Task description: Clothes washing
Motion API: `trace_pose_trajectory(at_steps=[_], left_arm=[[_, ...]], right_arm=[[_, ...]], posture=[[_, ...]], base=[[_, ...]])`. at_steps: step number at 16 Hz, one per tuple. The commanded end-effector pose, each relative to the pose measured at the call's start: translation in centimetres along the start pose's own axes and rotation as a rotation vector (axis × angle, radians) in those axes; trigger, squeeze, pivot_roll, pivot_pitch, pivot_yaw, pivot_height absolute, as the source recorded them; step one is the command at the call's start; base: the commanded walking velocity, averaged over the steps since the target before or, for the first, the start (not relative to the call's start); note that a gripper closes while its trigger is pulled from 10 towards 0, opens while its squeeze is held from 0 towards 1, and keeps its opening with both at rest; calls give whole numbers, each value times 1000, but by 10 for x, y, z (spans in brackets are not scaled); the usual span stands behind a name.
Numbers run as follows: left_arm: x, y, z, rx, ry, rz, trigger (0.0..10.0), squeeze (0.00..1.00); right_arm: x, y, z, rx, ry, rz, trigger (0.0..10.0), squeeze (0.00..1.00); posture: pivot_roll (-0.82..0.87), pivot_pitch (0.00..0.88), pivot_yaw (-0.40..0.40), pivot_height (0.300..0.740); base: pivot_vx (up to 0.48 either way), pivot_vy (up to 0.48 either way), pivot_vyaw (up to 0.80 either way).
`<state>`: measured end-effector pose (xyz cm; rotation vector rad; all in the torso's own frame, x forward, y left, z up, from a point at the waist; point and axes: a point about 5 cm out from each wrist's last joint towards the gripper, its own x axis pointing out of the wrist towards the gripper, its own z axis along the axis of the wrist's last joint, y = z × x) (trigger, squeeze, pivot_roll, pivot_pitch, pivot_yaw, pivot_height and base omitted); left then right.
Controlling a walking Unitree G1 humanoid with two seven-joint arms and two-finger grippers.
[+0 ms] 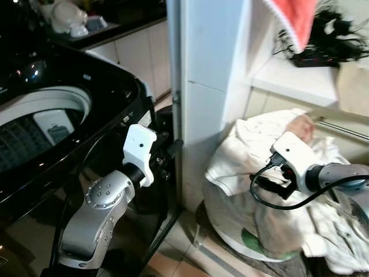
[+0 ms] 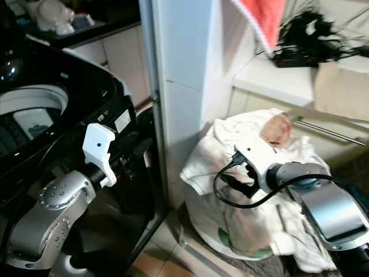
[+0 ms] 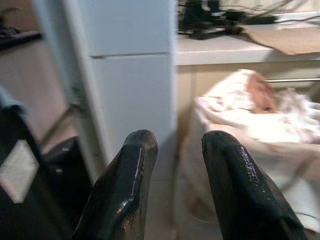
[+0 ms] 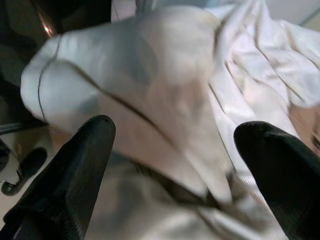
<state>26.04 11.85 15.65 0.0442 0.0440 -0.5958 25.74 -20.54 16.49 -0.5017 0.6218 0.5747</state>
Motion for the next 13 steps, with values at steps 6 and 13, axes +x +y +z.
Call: trace_pose_trajectory(at_steps=[6,13], left_arm=[[0,-2,-3,12,39,-7,10000,0],[-18,-20,-8,37,102,-290,10000,0]], right_arm=[[-10,-3,3,-30,-5,55,10000,1000],[-9,12,-26,-154,198,186,10000,1000]], posture=[[-84,0,26,740],[-80,0,24,740]], base=[[0,0,0],[0,0,0]])
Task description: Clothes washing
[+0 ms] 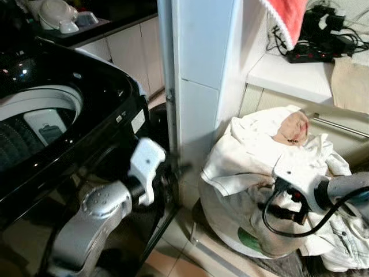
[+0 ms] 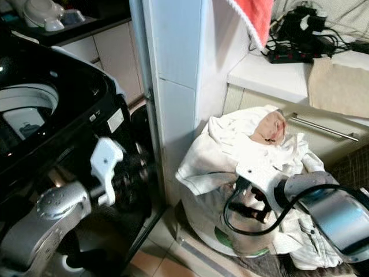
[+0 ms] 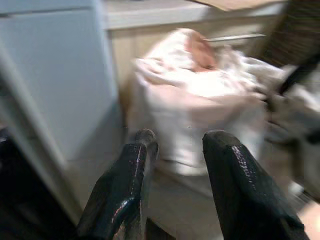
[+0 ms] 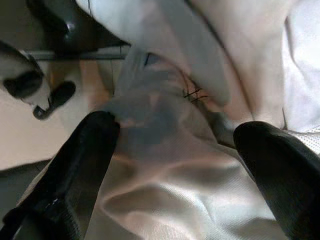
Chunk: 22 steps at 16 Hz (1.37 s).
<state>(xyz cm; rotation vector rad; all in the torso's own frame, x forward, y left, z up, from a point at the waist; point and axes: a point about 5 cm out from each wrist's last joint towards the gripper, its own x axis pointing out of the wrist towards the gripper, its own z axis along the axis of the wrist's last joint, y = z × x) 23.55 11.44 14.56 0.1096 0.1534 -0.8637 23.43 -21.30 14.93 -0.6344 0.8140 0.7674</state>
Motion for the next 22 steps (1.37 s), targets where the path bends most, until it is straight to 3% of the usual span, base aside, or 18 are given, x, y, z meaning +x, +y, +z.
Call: trace_pose_trajectory(at_steps=[1,2,4,5,7,22], left_arm=[[-3,-6,2,15,3,-59,10000,0],[-5,-7,1,30,25,-83,10000,0],[-6,-4,2,36,19,-69,10000,0],[-6,-3,4,34,9,-66,10000,0],[-7,-4,6,32,5,-77,10000,0],[-11,-14,10,-1,-27,-189,10000,0]], right_arm=[[3,-2,-5,-9,38,-20,10000,980],[7,-1,-9,-20,70,-12,10000,0],[8,-6,-15,-45,109,-36,10000,0],[7,-10,-15,-42,113,-61,5255,0],[7,-12,-14,-37,104,-71,0,0],[7,-9,-16,-40,84,0,0,0]], posture=[[-80,0,24,740],[-80,0,24,740],[-70,0,22,740],[-70,0,22,740],[-71,0,22,740],[-71,0,34,740]], base=[[0,0,0],[0,0,0],[0,0,0],[0,0,0],[0,0,0],[0,0,0]])
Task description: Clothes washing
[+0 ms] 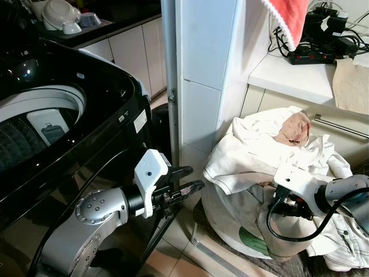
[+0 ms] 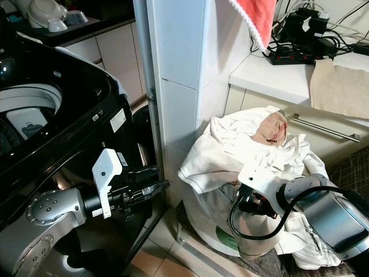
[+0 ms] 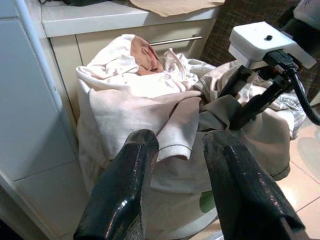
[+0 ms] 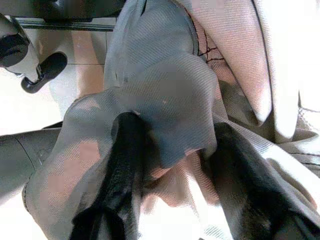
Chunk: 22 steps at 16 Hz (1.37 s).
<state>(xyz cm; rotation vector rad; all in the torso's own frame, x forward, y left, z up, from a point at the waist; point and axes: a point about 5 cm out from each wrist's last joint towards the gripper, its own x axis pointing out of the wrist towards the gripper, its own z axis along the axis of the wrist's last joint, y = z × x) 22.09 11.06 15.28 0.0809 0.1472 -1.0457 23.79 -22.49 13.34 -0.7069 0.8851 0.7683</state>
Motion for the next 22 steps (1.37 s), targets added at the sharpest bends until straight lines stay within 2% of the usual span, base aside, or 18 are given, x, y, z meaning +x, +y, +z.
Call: trace_pose_trajectory(at_steps=[1,5,8,10,11,13,14,15,16,17,18,19,20,21,22], left_arm=[[-3,-2,3,4,-6,-9,10000,0],[-3,-2,4,5,-10,-16,10000,0],[-4,-1,6,9,-17,-7,10000,0],[-5,0,7,5,-26,-6,10000,0],[-5,1,8,3,-36,-5,10000,0],[-5,2,10,3,-43,-5,10000,0],[-2,4,15,16,-79,16,10000,0],[-1,6,18,21,-98,31,10000,0],[0,10,25,28,-143,68,10000,0],[3,22,48,40,-282,175,10000,0],[3,34,73,60,-435,277,10000,0],[2,39,83,45,-509,313,10000,0],[2,42,101,24,-606,319,10000,588],[2,42,113,36,-652,304,10000,1000],[2,41,119,53,-672,295,10000,1000]], right_arm=[[-4,-3,0,-2,-13,-9,0,0],[-7,-3,6,21,-66,26,0,0],[-24,-7,19,88,-220,69,0,0],[-47,-13,31,105,-356,80,0,0],[-70,-20,43,114,-495,89,0,0],[-86,-26,50,117,-586,80,0,0],[-107,-36,60,126,-737,52,0,0],[-114,-39,64,132,-796,42,0,0],[-121,-44,70,142,-867,13,0,0],[-135,-56,87,178,-1033,-40,0,0],[-147,-62,104,206,-1185,-31,0,0],[-151,-63,112,218,-1238,-16,0,0],[-155,-63,122,237,-1305,14,0,0],[-156,-63,127,241,-1331,31,0,0],[-156,-62,129,242,-1344,46,0,0]], posture=[[-71,0,34,740],[-70,0,34,740],[-68,0,35,740],[-70,0,36,740],[-76,0,40,740],[-76,0,40,740],[-82,0,42,740],[-84,0,42,740],[-84,0,42,740],[-84,0,42,740],[-84,0,37,740],[-84,0,37,740],[-81,0,31,740],[-81,0,31,740],[-79,0,26,740]], base=[[0,0,0],[0,0,0],[0,0,0],[0,0,0],[0,0,0],[0,0,0],[0,0,0],[0,0,0],[0,0,0],[0,0,0],[0,0,0],[0,0,0],[0,0,0],[0,0,0],[0,0,0]])
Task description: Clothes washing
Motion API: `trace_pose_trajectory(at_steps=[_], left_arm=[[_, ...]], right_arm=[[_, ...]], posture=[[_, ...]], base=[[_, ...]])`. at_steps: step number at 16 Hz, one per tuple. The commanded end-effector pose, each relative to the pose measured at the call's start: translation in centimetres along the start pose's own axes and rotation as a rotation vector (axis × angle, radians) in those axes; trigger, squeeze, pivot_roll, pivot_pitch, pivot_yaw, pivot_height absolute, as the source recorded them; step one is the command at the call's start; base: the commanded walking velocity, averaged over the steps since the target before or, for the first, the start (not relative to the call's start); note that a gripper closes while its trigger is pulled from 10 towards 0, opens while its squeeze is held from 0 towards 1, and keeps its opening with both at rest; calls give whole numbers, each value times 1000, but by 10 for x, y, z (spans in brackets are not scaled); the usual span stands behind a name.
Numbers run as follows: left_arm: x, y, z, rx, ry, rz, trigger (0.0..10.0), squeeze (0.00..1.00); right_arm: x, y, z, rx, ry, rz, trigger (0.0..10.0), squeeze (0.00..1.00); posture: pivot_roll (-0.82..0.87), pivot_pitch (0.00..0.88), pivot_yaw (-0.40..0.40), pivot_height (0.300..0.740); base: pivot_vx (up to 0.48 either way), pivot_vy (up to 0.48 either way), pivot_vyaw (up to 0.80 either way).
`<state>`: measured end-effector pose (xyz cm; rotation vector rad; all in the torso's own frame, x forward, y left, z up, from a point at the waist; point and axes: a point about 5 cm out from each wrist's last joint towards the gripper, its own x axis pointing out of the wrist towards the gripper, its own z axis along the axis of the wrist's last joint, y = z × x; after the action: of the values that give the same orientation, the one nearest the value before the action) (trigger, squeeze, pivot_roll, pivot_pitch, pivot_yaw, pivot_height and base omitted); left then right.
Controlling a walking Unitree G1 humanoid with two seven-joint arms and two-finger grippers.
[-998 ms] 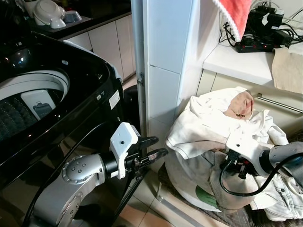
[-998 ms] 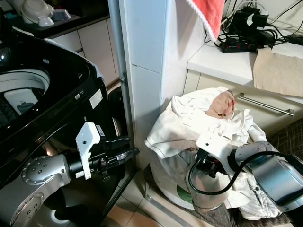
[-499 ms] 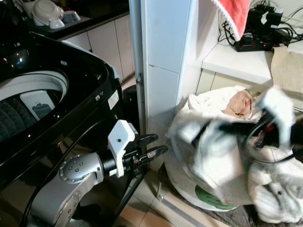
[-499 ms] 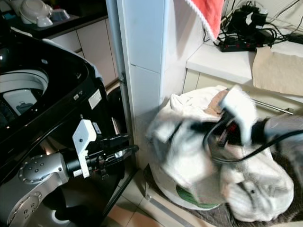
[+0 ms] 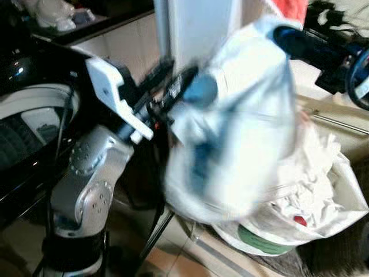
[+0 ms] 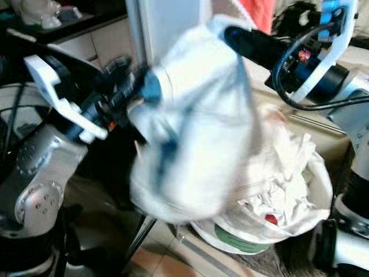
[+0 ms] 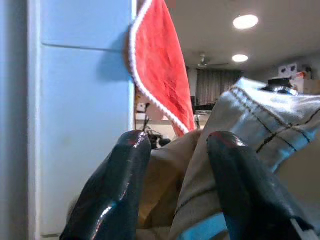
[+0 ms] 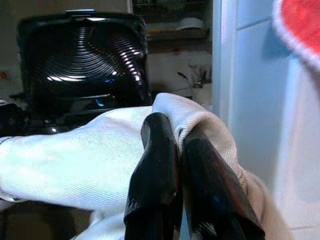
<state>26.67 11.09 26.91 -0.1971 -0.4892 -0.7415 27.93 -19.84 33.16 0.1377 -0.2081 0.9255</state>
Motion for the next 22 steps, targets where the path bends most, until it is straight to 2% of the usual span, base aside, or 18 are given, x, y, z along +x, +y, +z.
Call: trace_pose_trajectory(at_steps=[1,2,3,4,6,7,8,9,10,11,12,13,14,15,17,20,21,22], left_arm=[[6,-4,12,-6,-56,-27,10000,1000],[9,-5,16,-10,-81,-36,10000,1000],[11,-8,21,-28,-113,-53,10000,1000],[11,-4,32,-71,-181,-41,10000,1000],[10,0,35,-76,-200,-23,10000,1000],[1,25,39,-14,-184,73,10000,1000],[-2,33,42,-3,-180,90,10000,1000],[-2,33,44,-10,-173,62,10000,1000],[4,20,44,-52,-155,-47,10000,1000],[15,-3,36,-92,-106,-189,10000,1000],[22,-15,24,-103,-28,-260,10000,1000],[23,-16,20,-101,-1,-272,10000,1000],[24,-19,9,-83,69,-306,10000,1000],[26,-24,-1,-138,113,-350,10000,1000],[27,-28,-10,-167,157,-368,10000,1000],[19,-36,-27,-223,250,-429,10000,1000],[16,-34,-36,-184,315,-414,10000,1000],[16,-33,-38,-172,322,-405,10000,1000]], right_arm=[[2,5,11,7,-51,27,0,0],[4,6,11,21,-59,31,0,0],[6,6,9,-8,-18,15,0,0],[10,6,-2,-13,47,-20,0,0],[12,6,-7,-5,62,-30,0,0],[12,5,-19,-7,121,-34,0,0],[12,4,-23,-10,142,-37,0,0],[12,4,-26,-5,154,-33,0,0],[14,6,-28,10,153,-18,0,0],[18,11,-30,28,146,2,0,0],[22,14,-30,44,133,18,0,0],[23,15,-30,48,128,22,0,0],[25,17,-30,54,119,31,0,0],[25,20,-29,58,110,49,0,0],[25,22,-29,60,105,59,0,0],[23,25,-27,61,98,65,0,0],[23,26,-26,58,96,75,0,0],[23,27,-26,57,95,79,0,0]], posture=[[-80,0,25,740],[-82,0,26,740],[-87,0,28,740],[-90,0,31,740],[-90,0,31,740],[-80,0,26,740],[-74,0,23,740],[-74,0,23,740],[-65,0,18,740],[-65,0,17,740],[-63,0,18,740],[-65,0,22,740],[-66,0,24,740],[-68,0,26,740],[-73,0,32,740],[-75,0,36,740],[-74,0,38,740],[-74,0,38,740]], base=[[0,0,0],[0,0,0],[0,0,0],[0,0,0],[0,0,0],[0,0,0],[0,0,0],[0,0,0],[0,0,0],[0,0,0],[0,0,0],[0,0,0],[0,0,0],[0,0,0],[0,0,0],[0,0,0],[0,0,0],[0,0,0]])
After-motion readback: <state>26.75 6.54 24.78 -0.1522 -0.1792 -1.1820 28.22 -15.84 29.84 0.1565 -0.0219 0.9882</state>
